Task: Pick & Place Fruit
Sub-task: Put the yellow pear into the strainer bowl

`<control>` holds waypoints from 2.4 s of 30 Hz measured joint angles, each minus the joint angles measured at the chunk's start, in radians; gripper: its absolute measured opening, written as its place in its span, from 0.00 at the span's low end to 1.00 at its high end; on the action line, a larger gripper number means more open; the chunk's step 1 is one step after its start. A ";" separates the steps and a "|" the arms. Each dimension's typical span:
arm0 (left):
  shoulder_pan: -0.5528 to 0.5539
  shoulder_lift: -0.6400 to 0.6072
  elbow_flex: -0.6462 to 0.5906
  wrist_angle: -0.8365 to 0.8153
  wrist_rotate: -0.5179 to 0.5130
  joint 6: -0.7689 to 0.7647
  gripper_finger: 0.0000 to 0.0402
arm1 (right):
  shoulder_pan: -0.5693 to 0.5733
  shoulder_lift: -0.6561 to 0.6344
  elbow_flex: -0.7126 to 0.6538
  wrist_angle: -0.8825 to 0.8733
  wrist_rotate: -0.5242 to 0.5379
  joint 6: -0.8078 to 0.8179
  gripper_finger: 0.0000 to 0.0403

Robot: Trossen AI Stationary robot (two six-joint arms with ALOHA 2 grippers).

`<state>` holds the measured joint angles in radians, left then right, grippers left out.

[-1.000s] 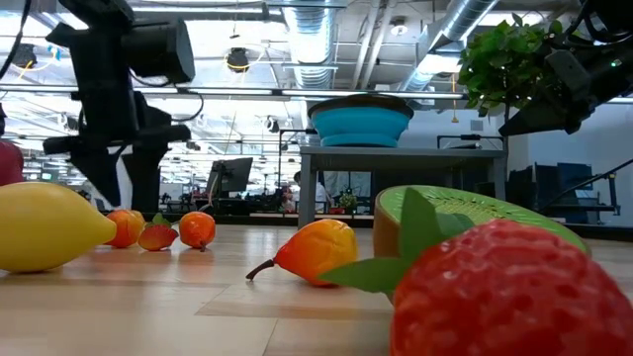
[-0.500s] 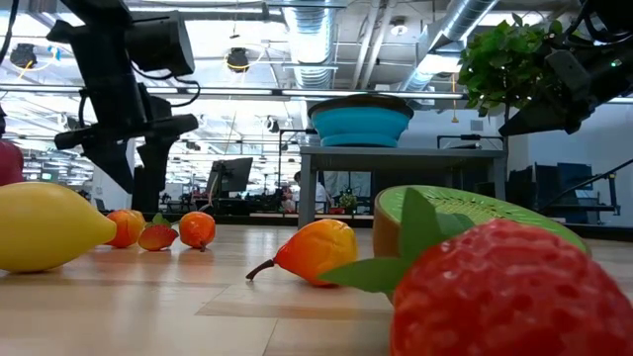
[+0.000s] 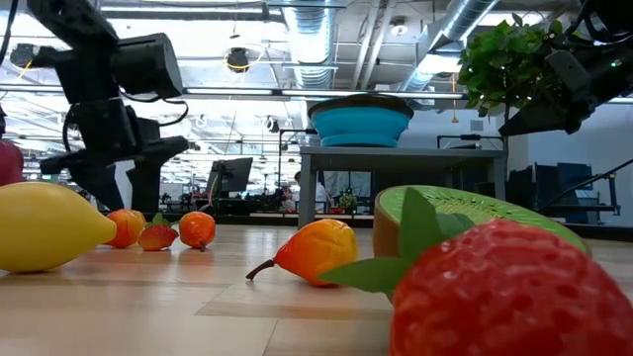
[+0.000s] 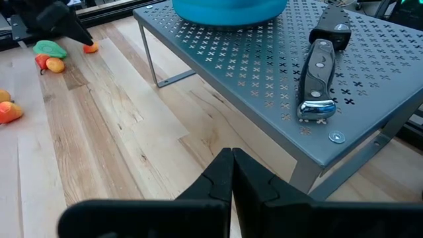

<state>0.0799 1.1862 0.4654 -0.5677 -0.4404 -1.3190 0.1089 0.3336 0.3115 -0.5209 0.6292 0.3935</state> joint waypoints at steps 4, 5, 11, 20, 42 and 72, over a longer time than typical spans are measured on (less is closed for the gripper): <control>0.000 0.000 -0.038 0.069 0.001 -0.001 0.53 | 0.000 0.000 0.000 0.000 0.000 0.000 0.00; 0.000 0.000 -0.045 0.077 0.001 -0.002 0.53 | 0.000 0.000 0.000 0.000 0.000 0.000 0.00; 0.000 0.000 -0.081 0.109 0.018 -0.003 0.53 | 0.000 0.000 0.000 0.000 0.000 0.000 0.00; 0.000 0.000 -0.082 0.114 0.019 -0.003 0.53 | 0.000 0.000 0.000 0.000 0.000 0.000 0.00; 0.000 0.000 -0.083 0.130 0.003 -0.003 0.29 | 0.000 0.000 0.000 0.000 0.000 0.000 0.00; 0.000 -0.003 -0.083 0.916 0.138 0.425 0.27 | 0.000 0.000 0.000 0.000 0.000 0.000 0.00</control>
<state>0.0795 1.1828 0.3824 0.3483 -0.3021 -0.8941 0.1088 0.3335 0.3115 -0.5209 0.6292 0.3935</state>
